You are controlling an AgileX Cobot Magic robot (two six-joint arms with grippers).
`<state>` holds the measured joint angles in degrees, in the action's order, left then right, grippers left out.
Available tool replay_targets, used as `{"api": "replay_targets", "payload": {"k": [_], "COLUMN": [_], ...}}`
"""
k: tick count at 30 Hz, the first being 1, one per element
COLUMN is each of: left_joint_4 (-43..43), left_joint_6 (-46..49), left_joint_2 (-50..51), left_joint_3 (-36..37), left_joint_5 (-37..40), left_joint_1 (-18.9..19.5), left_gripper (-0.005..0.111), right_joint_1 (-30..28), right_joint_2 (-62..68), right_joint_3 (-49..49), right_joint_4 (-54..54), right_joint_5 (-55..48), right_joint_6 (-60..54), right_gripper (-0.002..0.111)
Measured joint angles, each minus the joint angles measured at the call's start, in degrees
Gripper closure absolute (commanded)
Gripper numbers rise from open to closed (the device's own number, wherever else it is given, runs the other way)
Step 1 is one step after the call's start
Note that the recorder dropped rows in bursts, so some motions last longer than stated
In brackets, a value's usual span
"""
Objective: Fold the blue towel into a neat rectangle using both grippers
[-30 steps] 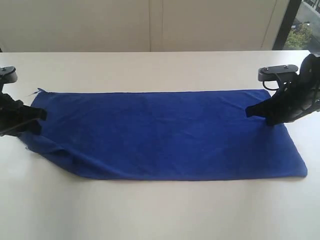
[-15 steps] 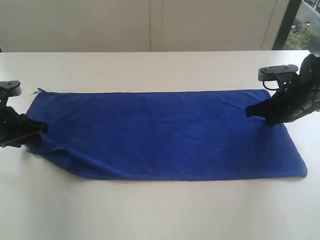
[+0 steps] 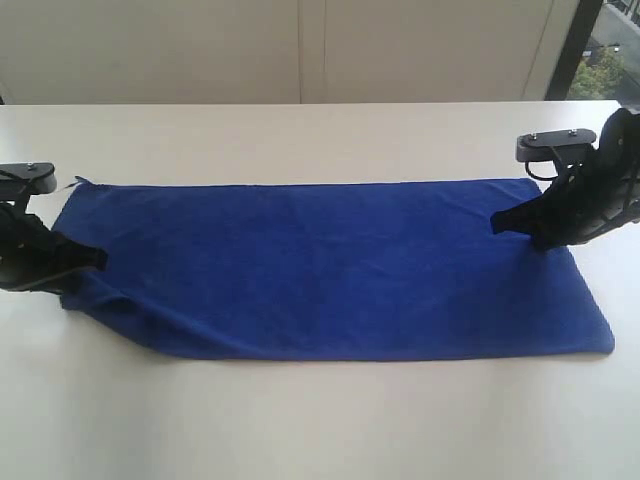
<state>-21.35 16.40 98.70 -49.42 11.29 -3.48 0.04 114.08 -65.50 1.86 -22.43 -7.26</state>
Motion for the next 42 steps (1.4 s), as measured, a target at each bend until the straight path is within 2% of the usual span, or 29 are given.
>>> {"api": "replay_targets", "payload": {"k": [6, 16, 20, 27, 33, 36, 42], "left_joint_4": [0.00, 2.65, 6.87, 19.44, 21.35, 21.35, 21.35], "left_joint_6": [0.10, 0.24, -1.73, -10.78, -12.06, -12.08, -12.08], "left_joint_2": [-1.02, -8.99, -9.46, -9.46, -9.46, -9.46, -9.46], "left_joint_3": [0.00, 0.00, 0.00, 0.00, 0.00, 0.00, 0.00], "left_joint_5": [1.79, 12.27, 15.50, 17.00, 15.02, 14.63, 14.65], "left_joint_1": [0.00, 0.00, 0.00, 0.00, 0.00, 0.00, 0.00], "left_gripper": [0.102, 0.102, 0.102, 0.102, 0.101, 0.092, 0.057], "right_joint_1": [0.00, 0.00, 0.00, 0.00, 0.00, 0.00, 0.00], "right_joint_2": [0.00, 0.04, 0.04, 0.04, 0.04, 0.04, 0.04], "right_joint_3": [0.00, 0.00, 0.00, 0.00, 0.00, 0.00, 0.00], "right_joint_4": [0.00, 0.22, 0.43, 0.43, 0.56, 0.66, 0.66], "right_joint_5": [0.11, 0.22, 0.22, 0.34, 0.34, 0.34, 0.34], "right_joint_6": [0.00, 0.00, 0.00, 0.00, 0.00, 0.00, 0.00], "right_gripper": [0.108, 0.108, 0.108, 0.108, 0.108, 0.108, 0.108]}}
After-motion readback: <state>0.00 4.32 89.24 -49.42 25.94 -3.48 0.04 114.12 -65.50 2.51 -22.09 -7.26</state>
